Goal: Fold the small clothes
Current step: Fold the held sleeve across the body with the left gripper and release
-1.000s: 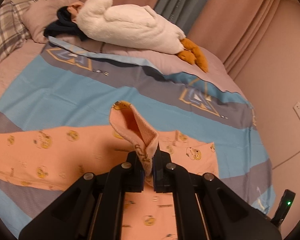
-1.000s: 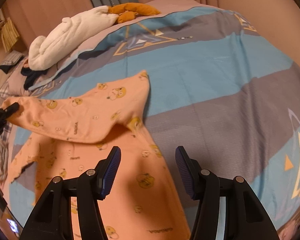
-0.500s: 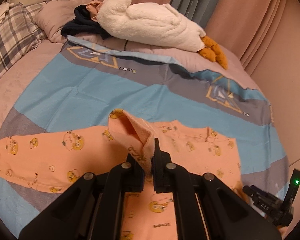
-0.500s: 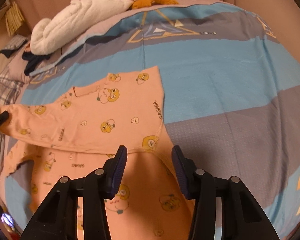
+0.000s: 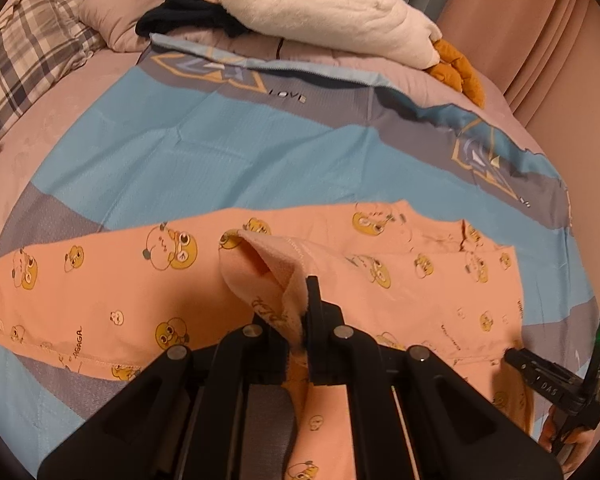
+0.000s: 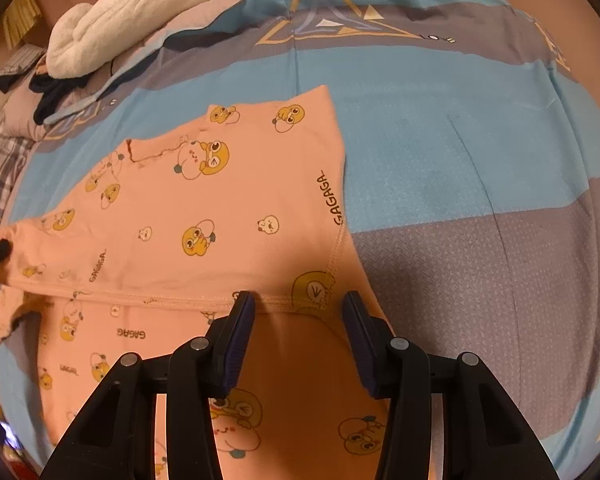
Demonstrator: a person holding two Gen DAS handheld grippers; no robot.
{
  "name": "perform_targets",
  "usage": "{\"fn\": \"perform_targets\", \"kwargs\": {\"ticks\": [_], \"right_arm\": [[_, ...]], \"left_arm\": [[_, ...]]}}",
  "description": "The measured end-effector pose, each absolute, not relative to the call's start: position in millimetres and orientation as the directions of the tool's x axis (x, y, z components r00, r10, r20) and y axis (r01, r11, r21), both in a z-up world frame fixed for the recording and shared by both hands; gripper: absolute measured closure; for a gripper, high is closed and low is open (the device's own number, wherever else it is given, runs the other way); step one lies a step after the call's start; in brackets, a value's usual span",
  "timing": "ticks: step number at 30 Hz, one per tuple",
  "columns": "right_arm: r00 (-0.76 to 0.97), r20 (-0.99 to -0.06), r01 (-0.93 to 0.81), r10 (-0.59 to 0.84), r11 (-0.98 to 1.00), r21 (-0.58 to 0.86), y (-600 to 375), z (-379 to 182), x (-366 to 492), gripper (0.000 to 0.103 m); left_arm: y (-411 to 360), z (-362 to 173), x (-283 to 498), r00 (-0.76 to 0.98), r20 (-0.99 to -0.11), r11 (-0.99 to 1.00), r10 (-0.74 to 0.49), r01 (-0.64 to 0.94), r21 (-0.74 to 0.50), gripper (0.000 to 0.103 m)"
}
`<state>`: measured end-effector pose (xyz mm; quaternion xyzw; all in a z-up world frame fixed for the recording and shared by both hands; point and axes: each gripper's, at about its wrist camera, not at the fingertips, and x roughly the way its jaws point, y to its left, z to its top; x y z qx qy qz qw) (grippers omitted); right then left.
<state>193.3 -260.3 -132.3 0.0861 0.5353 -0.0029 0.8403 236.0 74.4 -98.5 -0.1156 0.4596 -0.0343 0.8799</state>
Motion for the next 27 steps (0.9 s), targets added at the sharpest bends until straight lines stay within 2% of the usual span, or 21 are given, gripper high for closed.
{"fn": "perform_targets", "kwargs": {"ticks": [20, 24, 27], "right_arm": [[0.421, -0.904, 0.097, 0.076, 0.987, 0.129, -258.8, -136.2, 196.7, 0.055], [0.422, -0.904, 0.098, 0.069, 0.988, 0.121, -258.1, -136.3, 197.0, 0.055], [0.424, -0.903, 0.104, 0.068, 0.987, 0.123, -259.3, -134.9, 196.1, 0.055]], "left_arm": [[90.3, -151.6, 234.9, 0.474, -0.87, 0.97, -0.135, -0.116, -0.214, 0.087], [89.7, -151.3, 232.1, 0.479, -0.873, 0.973, -0.092, -0.143, -0.181, 0.074], [91.9, -147.5, 228.8, 0.483, -0.874, 0.975, -0.056, -0.162, -0.152, 0.06]]}}
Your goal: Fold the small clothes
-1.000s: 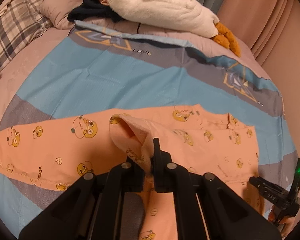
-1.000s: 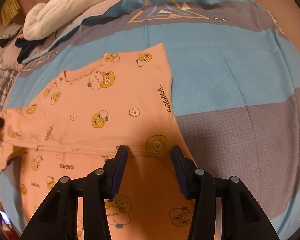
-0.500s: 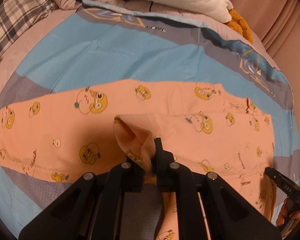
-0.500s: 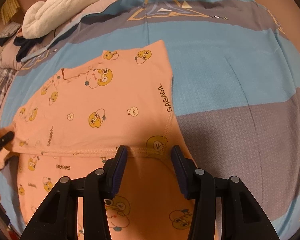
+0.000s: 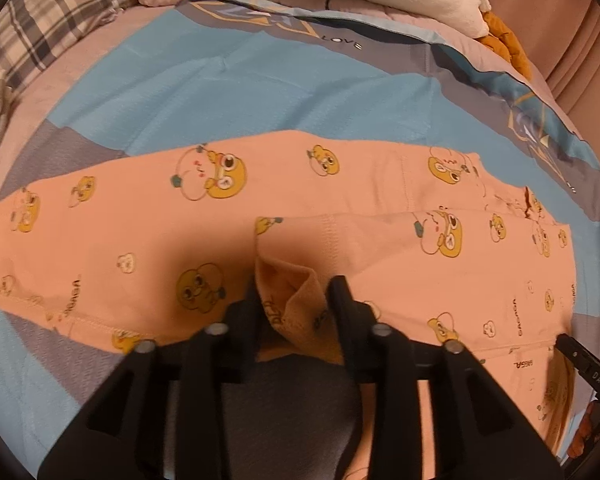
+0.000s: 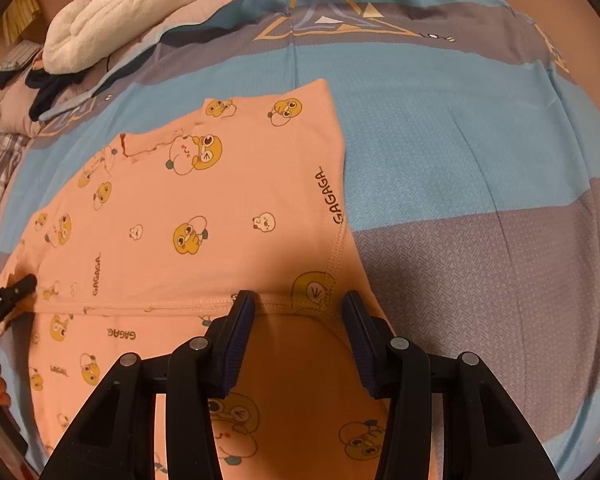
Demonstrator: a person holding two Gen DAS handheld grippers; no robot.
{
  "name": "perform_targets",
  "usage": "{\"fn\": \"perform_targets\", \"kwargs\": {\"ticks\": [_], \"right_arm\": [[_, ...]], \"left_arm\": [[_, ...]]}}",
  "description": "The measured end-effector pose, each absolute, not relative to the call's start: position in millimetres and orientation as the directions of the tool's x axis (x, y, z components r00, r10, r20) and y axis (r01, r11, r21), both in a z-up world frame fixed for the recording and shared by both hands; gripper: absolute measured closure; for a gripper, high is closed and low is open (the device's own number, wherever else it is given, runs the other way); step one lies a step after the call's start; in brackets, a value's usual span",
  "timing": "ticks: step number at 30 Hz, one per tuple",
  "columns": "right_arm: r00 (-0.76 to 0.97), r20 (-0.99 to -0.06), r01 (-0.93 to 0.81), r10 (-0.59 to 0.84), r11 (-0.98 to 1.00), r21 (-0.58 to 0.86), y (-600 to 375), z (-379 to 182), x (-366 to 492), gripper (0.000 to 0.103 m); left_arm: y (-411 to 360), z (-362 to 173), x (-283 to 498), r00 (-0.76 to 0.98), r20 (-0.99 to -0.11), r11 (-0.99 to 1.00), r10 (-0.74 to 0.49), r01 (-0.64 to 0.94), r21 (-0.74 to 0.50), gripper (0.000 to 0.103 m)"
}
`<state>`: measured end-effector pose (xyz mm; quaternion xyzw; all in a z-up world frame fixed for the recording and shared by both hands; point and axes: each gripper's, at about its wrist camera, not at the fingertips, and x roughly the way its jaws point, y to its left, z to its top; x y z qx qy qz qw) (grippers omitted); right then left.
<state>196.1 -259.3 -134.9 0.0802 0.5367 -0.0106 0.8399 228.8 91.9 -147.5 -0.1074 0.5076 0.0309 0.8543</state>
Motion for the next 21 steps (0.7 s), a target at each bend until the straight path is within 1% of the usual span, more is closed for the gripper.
{"fn": "perform_targets", "kwargs": {"ticks": [1, 2, 7, 11, 13, 14, 15, 17, 19, 21], "right_arm": [[0.424, -0.903, 0.107, 0.069, 0.986, 0.125, -260.1, -133.8, 195.3, 0.055], [0.422, -0.904, 0.11, 0.074, 0.985, 0.132, -261.2, -132.6, 194.2, 0.055], [0.429, -0.899, 0.125, 0.09, 0.979, 0.158, -268.9, -119.1, 184.3, 0.055], [0.473, -0.872, 0.106, 0.129, 0.974, 0.201, -270.7, -96.6, 170.3, 0.055], [0.505, -0.848, 0.078, 0.164, 0.969, 0.234, -269.9, -80.6, 160.3, 0.055], [0.52, -0.836, 0.063, 0.174, 0.969, 0.241, -268.2, -73.0, 155.7, 0.052], [0.533, -0.827, 0.049, 0.18, 0.969, 0.243, -266.7, -67.1, 151.8, 0.045], [0.571, -0.799, 0.015, 0.187, 0.971, 0.238, -261.6, -52.2, 142.6, 0.037], [0.591, -0.783, -0.007, 0.195, 0.972, 0.237, -256.5, -43.7, 139.6, 0.035], [0.601, -0.769, -0.025, 0.216, 0.967, 0.252, -254.2, -37.9, 133.6, 0.029]], "left_arm": [[94.8, -145.2, 225.8, 0.483, -0.874, 0.974, -0.042, -0.177, -0.145, 0.052], [97.2, -143.7, 224.0, 0.486, -0.873, 0.972, -0.04, -0.185, -0.147, 0.047], [121.9, -122.6, 201.4, 0.531, -0.846, 0.948, -0.046, -0.243, -0.204, 0.036], [138.5, -101.9, 183.8, 0.568, -0.823, 0.929, 0.005, -0.308, -0.207, 0.018], [144.4, -92.9, 175.5, 0.588, -0.809, 0.917, 0.026, -0.336, -0.215, 0.013], [148.8, -88.3, 170.8, 0.602, -0.798, 0.91, 0.033, -0.349, -0.225, 0.012], [154.8, -83.4, 164.7, 0.616, -0.787, 0.901, 0.04, -0.363, -0.239, 0.012], [166.0, -77.9, 154.4, 0.636, -0.77, 0.882, 0.056, -0.393, -0.259, 0.01], [180.1, -78.7, 143.8, 0.641, -0.763, 0.858, 0.079, -0.433, -0.275, 0.01], [192.8, -84.5, 137.8, 0.632, -0.769, 0.834, 0.096, -0.472, -0.284, 0.01]]}}
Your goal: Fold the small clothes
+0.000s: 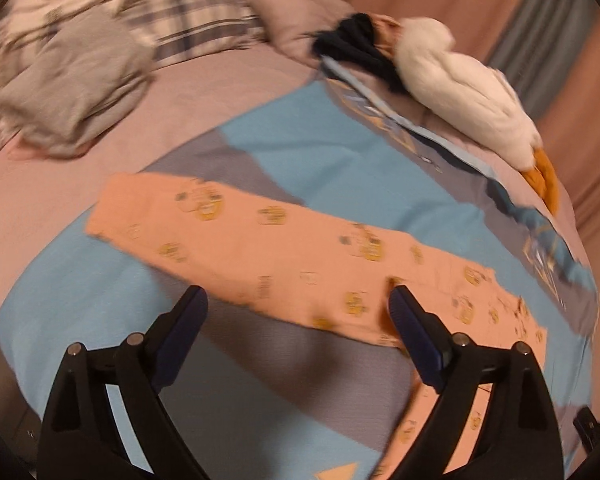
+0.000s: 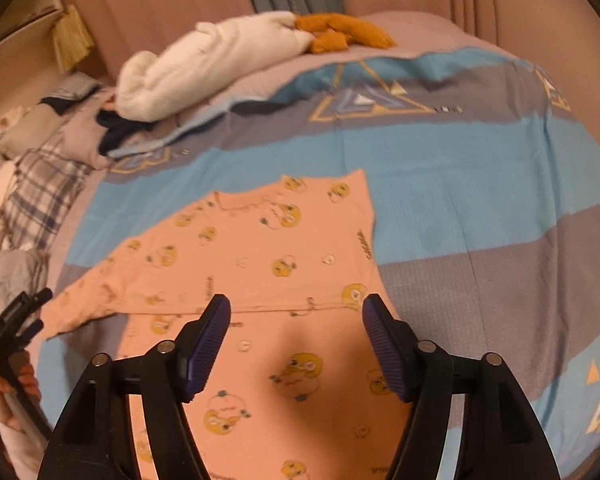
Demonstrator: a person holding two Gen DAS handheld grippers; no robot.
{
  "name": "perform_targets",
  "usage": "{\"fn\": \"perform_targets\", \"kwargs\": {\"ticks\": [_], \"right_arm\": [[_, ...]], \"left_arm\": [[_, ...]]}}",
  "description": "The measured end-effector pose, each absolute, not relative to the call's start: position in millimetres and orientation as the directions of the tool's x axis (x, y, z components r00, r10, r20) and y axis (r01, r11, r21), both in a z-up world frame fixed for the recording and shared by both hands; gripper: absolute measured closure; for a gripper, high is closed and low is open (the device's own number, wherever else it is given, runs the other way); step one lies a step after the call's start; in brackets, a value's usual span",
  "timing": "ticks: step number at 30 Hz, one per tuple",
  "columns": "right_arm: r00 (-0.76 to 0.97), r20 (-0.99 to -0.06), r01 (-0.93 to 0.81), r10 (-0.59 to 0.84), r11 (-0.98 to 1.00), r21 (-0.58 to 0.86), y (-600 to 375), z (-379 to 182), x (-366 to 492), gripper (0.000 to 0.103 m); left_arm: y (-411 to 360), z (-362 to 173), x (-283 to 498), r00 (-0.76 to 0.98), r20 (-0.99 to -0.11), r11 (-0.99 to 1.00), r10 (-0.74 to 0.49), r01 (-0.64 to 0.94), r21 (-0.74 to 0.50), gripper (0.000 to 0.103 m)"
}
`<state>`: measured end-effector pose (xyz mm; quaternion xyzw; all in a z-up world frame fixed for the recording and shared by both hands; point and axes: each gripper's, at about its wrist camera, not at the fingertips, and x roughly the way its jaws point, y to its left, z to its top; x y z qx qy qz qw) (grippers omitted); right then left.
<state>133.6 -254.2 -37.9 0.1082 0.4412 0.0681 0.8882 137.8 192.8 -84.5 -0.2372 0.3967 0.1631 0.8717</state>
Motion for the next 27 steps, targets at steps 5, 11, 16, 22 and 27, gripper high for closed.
{"fn": "perform_targets", "kwargs": {"ticks": [5, 11, 16, 22, 27], "right_arm": [[0.619, -0.754, -0.059, 0.222, 0.97, 0.237, -248.4, -27.3, 120.9, 0.024], [0.644, -0.747, -0.063, 0.164, 0.985, 0.161, -247.9, -21.8, 105.6, 0.019], [0.635, -0.76, -0.028, 0.143, 0.986, 0.163, -253.3, -24.9, 97.0, 0.019], [0.644, -0.757, 0.007, 0.11, 0.989, 0.149, -254.5, -24.0, 87.9, 0.015], [0.647, -0.753, 0.032, 0.124, 0.981, 0.19, -258.0, -25.1, 88.5, 0.015]], "left_arm": [[235.7, -101.8, 123.4, 0.591, -0.795, 0.763, 0.137, -0.574, -0.296, 0.01], [273.7, -111.8, 113.2, 0.574, -0.799, 0.69, 0.18, -0.653, -0.314, 0.012], [296.9, -122.4, 111.1, 0.565, -0.804, 0.639, 0.185, -0.691, -0.339, 0.012], [319.6, -137.2, 110.3, 0.55, -0.816, 0.58, 0.177, -0.728, -0.365, 0.015], [333.1, -143.1, 104.8, 0.576, -0.806, 0.539, 0.138, -0.726, -0.427, 0.016]]}}
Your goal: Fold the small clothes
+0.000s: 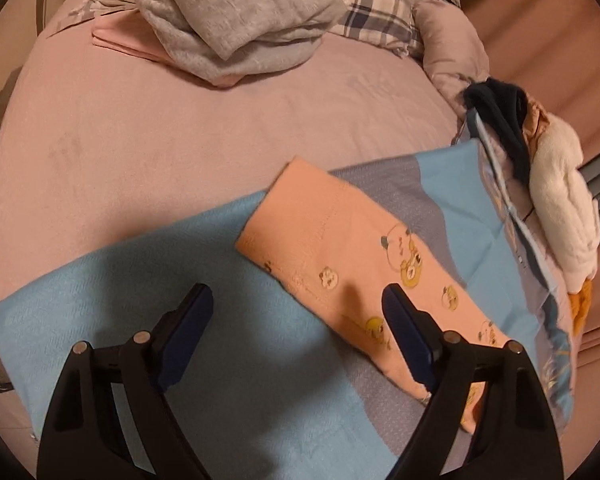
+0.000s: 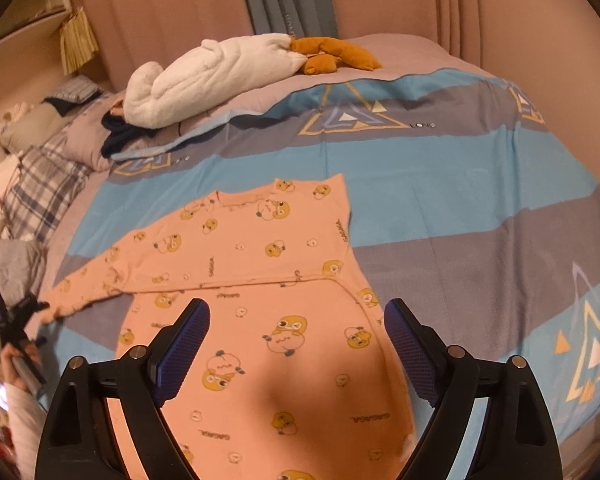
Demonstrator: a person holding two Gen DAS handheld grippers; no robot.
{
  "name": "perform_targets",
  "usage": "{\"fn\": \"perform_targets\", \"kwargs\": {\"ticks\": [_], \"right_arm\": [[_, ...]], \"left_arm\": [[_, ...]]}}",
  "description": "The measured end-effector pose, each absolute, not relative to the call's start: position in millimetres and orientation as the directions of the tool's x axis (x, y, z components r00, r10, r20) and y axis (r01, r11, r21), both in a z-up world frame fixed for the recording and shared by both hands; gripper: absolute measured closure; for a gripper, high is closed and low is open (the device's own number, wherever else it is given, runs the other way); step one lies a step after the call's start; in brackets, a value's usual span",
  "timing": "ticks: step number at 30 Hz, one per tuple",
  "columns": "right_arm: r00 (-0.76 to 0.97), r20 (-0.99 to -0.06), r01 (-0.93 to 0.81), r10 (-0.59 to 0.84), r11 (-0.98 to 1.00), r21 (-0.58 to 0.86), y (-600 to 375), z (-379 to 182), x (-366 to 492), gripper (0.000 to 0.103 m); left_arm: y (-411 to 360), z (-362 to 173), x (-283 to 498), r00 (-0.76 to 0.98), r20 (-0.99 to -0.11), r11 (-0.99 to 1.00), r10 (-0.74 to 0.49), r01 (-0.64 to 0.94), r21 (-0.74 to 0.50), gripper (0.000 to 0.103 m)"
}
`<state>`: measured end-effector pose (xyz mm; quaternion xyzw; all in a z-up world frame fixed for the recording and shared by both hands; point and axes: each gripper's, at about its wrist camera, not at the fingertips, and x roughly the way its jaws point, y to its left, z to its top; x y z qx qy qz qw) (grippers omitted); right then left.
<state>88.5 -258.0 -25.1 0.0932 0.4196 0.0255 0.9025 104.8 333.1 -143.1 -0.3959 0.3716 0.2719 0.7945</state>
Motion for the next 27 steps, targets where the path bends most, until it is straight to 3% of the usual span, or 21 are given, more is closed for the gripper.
{"fn": "perform_targets", "kwargs": {"ticks": [7, 12, 13, 14, 15, 27], "right_arm": [[0.642, -0.753, 0.02, 0.148, 0.978, 0.209, -249.9, -28.2, 92.2, 0.015], [0.636, -0.757, 0.009, 0.15, 0.979, 0.201, -244.3, -29.6, 95.8, 0.015], [0.635, -0.758, 0.009, 0.15, 0.979, 0.202, -243.9, -29.5, 96.5, 0.015], [0.635, -0.758, 0.009, 0.151, 0.979, 0.203, -243.8, -29.2, 96.7, 0.015], [0.636, -0.756, 0.009, 0.152, 0.979, 0.204, -244.0, -29.1, 96.7, 0.015], [0.659, -0.734, 0.032, 0.161, 0.97, 0.241, -254.5, -25.2, 93.5, 0.015]], "left_arm": [[346.5, -145.4, 110.7, 0.62, -0.774, 0.485, 0.128, -0.72, -0.496, 0.027], [343.9, -151.0, 123.5, 0.682, -0.728, 0.457, 0.066, -0.669, -0.586, 0.058], [343.5, -154.6, 126.7, 0.694, -0.718, 0.447, 0.055, -0.66, -0.604, 0.068], [343.0, -156.1, 129.3, 0.694, -0.718, 0.444, 0.059, -0.662, -0.603, 0.086], [342.0, -158.0, 132.4, 0.684, -0.726, 0.446, 0.068, -0.672, -0.591, 0.093], [311.6, -104.7, 140.4, 0.745, -0.656, 0.519, 0.121, -0.611, -0.597, 0.095]]}}
